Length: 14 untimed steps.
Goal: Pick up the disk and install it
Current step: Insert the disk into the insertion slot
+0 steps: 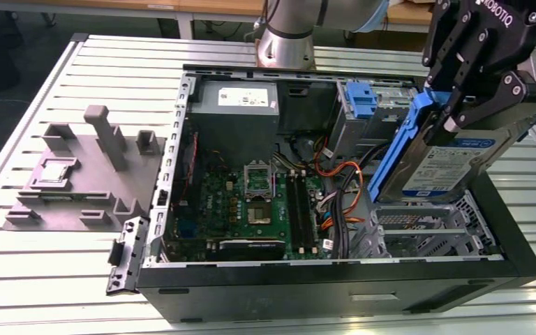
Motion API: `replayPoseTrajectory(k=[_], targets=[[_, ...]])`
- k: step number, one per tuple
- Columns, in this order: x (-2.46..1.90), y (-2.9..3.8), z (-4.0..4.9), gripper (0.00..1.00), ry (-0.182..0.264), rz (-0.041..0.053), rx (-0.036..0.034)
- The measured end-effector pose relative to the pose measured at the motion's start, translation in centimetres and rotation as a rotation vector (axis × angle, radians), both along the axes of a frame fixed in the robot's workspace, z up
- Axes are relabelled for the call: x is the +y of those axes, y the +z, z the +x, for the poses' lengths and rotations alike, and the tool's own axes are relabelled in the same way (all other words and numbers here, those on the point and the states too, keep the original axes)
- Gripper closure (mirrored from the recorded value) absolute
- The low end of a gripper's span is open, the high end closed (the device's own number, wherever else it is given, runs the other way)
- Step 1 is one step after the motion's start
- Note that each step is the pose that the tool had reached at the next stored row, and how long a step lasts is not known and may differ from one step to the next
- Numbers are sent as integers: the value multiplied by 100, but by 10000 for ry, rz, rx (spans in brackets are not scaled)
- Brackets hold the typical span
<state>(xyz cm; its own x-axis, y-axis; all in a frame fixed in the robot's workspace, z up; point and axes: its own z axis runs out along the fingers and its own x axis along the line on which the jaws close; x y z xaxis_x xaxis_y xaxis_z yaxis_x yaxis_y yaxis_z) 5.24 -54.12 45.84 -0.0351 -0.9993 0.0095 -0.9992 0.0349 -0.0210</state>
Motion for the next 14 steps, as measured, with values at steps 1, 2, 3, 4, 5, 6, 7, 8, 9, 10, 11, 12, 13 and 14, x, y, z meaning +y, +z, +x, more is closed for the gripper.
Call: replayPoseTrajectory(k=[1, 2, 3, 4, 5, 6, 7, 8, 9, 10, 11, 12, 13, 14], targets=[[-2, -5, 6, 63, -2, -1, 0], [-4, -9, 13, 63, -4, -3, 1], [-7, -12, 24, 63, -8, -4, 0], [-11, -17, 34, 63, -12, -3, 0], [-15, -21, 42, 63, -14, -4, 0], [-21, -24, 46, 63, -15, -4, 0], [-26, -28, 48, 63, -18, -4, 0], [-30, -33, 50, 63, -20, -2, 0], [-35, -38, 54, 63, -21, -2, 0], [-38, -42, 59, 63, -23, -3, 0], [-42, -46, 63, 63, -28, -4, 0], [-43, -50, 67, 63, -31, -5, 1], [-44, -53, 71, 63, -36, -6, 1], [-45, -58, 74, 63, -40, -5, 1]])
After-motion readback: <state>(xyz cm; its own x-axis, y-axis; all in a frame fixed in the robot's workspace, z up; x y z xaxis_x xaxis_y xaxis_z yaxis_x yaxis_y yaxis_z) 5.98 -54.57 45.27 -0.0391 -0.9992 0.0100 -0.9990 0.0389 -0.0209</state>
